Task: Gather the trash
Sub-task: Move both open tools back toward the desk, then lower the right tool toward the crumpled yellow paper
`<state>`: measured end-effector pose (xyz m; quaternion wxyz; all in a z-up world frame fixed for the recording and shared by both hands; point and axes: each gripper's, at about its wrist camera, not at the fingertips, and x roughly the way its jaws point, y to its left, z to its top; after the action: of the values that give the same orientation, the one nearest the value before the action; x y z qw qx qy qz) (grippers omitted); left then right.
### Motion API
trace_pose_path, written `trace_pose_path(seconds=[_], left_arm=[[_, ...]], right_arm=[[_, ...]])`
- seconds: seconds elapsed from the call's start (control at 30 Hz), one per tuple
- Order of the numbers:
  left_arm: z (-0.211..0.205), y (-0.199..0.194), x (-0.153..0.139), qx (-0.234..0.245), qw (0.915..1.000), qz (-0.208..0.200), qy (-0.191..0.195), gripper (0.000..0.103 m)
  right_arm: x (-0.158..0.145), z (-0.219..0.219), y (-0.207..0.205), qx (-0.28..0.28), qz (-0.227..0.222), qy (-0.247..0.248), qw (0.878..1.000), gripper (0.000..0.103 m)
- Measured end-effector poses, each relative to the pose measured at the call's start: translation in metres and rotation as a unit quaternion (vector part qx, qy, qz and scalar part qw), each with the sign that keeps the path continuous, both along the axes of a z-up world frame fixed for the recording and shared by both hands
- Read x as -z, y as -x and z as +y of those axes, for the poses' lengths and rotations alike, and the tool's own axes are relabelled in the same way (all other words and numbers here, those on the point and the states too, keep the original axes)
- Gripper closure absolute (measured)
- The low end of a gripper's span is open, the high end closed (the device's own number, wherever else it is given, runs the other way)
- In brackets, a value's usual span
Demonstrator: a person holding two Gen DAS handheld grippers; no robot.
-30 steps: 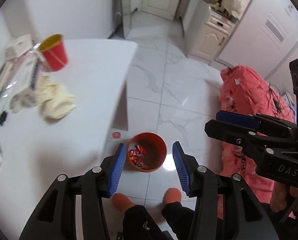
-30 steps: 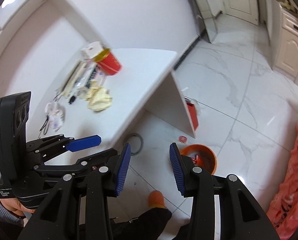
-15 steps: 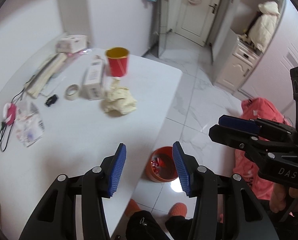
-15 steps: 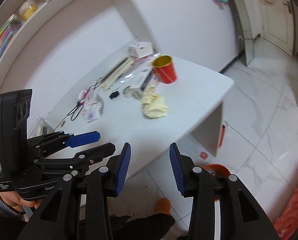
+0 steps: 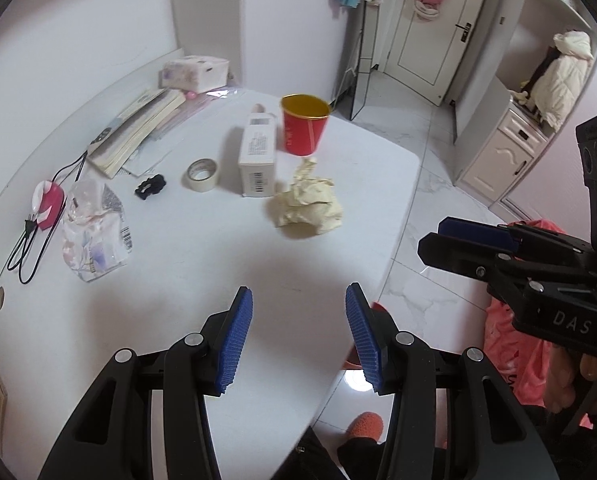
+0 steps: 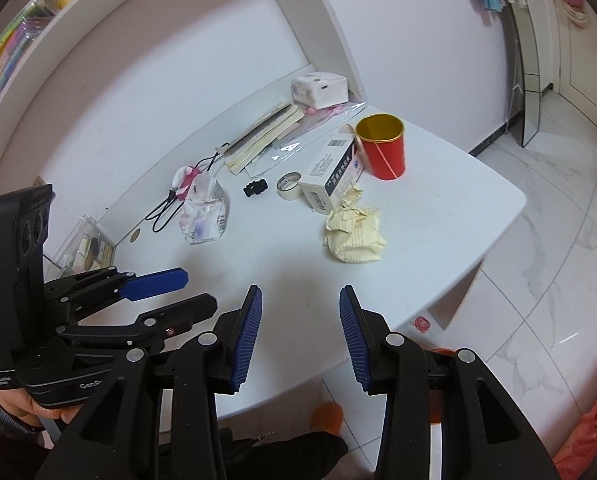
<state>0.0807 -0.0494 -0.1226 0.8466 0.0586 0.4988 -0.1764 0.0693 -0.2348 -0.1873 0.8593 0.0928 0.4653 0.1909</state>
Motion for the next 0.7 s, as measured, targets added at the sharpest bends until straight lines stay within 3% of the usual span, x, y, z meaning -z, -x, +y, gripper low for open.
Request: trace_pose_path(seconds=[0.23, 0.7], left_arm=[[0.014, -0.028, 0.013, -0.002, 0.9998, 0.020, 0.001, 0.053], [0.020, -0.090, 0.048, 0.024, 0.9982, 0.053, 0.012, 0.053]], right_arm=[[0.024, 0.008, -0.041, 0.003, 0.019, 0.008, 1.000, 0.061], [0.080, 0.023, -0.106, 0.005, 0.045, 0.072, 0.996, 0.057]])
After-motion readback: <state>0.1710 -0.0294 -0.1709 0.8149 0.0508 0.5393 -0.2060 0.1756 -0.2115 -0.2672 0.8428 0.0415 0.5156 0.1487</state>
